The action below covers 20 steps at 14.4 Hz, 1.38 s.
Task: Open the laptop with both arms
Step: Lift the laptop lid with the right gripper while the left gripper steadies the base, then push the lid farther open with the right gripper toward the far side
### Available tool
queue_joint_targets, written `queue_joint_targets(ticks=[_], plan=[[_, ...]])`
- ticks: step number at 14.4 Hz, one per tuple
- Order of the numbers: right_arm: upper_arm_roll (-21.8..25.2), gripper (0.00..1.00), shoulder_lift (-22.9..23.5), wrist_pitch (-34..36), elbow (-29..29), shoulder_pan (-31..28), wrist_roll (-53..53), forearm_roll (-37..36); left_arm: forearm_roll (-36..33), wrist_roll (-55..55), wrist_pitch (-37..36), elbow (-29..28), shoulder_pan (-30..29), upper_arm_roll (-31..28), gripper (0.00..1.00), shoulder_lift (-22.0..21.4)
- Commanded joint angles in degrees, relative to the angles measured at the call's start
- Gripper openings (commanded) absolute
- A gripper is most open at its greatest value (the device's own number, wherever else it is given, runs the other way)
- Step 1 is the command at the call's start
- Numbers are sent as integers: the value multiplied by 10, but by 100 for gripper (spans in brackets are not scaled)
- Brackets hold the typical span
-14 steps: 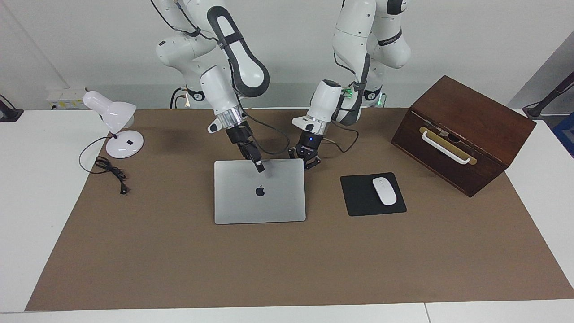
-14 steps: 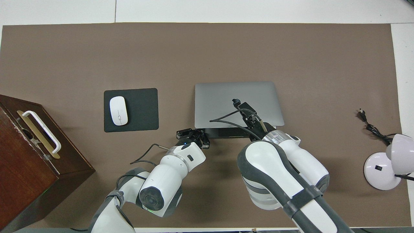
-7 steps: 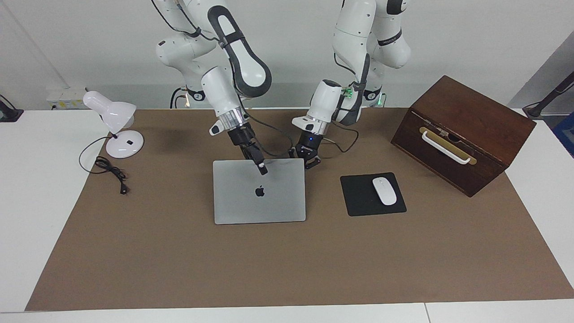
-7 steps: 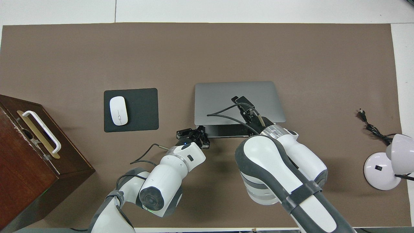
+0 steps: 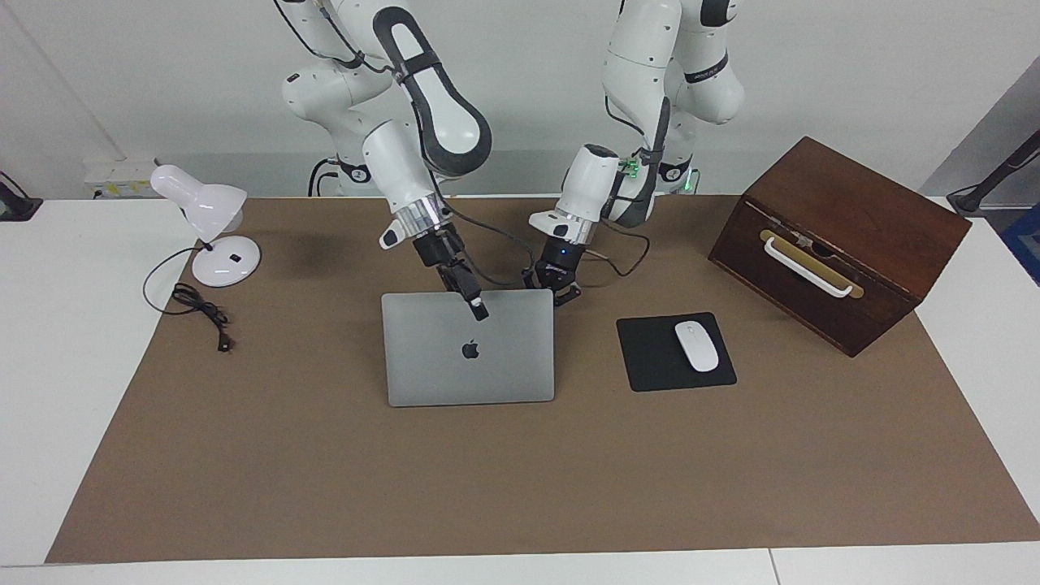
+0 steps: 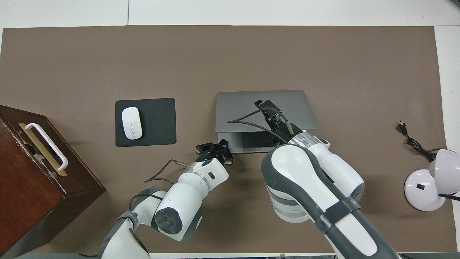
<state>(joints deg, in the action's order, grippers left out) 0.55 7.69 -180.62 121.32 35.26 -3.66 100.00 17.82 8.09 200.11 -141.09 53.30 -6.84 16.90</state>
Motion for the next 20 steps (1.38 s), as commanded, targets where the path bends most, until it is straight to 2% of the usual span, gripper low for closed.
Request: queue_joint_targets(ticks=[1,14,20], plan=[[-2,100,13,17,-38,-19,-28,14,-7,-7,8,10,-10,0,0,28],[-1,100,32,66,-129,-60,-28,46,-12,-7,8,10,-10,-1,0,36],[-1,100,49,74,-129,-83,-31,36,-12,-7,8,10,-10,-1,0,36]])
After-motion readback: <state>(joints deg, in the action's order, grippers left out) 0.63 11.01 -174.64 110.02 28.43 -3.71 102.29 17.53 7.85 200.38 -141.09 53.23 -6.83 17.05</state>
